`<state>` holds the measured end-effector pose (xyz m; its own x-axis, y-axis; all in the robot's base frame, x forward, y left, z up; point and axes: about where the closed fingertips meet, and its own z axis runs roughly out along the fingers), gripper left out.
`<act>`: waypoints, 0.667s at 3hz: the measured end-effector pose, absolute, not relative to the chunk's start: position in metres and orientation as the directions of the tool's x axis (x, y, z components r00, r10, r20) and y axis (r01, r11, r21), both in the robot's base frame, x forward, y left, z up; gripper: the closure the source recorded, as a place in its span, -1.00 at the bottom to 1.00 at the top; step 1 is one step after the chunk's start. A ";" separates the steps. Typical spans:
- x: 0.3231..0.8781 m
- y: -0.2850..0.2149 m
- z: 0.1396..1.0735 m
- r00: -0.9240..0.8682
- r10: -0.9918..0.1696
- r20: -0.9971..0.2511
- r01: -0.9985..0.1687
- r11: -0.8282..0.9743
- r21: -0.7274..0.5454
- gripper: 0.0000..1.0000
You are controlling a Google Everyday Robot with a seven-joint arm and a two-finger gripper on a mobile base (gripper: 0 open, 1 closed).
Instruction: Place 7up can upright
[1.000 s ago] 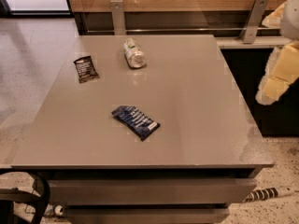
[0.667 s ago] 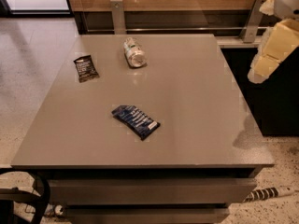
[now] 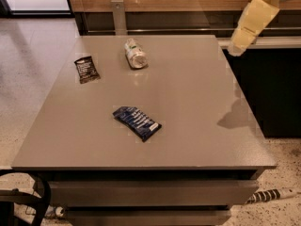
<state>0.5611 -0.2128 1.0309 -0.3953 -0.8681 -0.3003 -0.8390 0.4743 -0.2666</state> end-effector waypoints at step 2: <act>0.632 -0.162 1.021 -0.554 -0.744 -0.373 -0.733 0.649 -0.204 -1.00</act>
Offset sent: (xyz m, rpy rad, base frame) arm 0.0934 0.0769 -0.0198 0.1788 0.0651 -0.3196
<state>0.6318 -0.1621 1.0205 -0.5544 -0.7438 -0.3733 -0.7330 0.6488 -0.2042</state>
